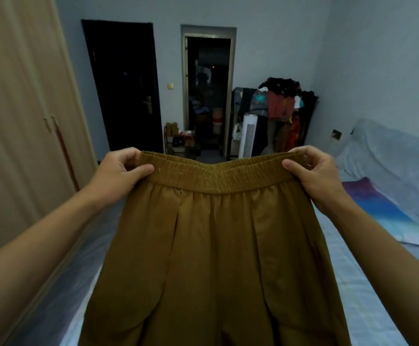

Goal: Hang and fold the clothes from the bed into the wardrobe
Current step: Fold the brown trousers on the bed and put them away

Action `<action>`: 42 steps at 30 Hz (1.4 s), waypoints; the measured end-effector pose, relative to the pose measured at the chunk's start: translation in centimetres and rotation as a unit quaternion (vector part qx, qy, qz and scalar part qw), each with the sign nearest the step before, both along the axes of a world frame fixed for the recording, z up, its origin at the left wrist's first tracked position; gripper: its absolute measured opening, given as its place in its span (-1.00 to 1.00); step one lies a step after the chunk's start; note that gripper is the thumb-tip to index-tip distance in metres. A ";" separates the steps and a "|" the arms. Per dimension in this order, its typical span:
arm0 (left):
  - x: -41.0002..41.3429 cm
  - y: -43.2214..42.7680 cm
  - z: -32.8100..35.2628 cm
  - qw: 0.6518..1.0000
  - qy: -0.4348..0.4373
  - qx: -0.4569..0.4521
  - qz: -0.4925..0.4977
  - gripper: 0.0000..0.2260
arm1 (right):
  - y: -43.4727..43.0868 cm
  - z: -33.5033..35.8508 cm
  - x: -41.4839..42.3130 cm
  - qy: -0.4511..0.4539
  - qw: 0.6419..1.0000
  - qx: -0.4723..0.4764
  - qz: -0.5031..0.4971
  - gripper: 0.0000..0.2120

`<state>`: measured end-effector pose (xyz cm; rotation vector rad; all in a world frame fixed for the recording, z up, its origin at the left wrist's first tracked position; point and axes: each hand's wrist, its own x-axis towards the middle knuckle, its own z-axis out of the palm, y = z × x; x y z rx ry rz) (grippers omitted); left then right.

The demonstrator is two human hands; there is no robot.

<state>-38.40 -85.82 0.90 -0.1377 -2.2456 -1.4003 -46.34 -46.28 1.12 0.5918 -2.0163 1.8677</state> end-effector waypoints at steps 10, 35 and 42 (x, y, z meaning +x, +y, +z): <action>-21.1 -1.0 -7.9 0.986 -0.145 -0.030 0.079 -0.91 | -4.5 -9.6 -23.6 -0.109 0.980 0.145 -0.075 -0.93; -29.2 4.6 -18.2 0.972 -0.187 0.135 0.040 -0.92 | -22.8 -18.5 -24.0 -0.242 0.968 0.050 -0.036 -0.95; -29.0 3.5 -17.3 0.962 -0.236 0.117 -0.075 -0.72 | -21.8 -17.6 -24.4 -0.245 0.966 0.078 0.012 -0.86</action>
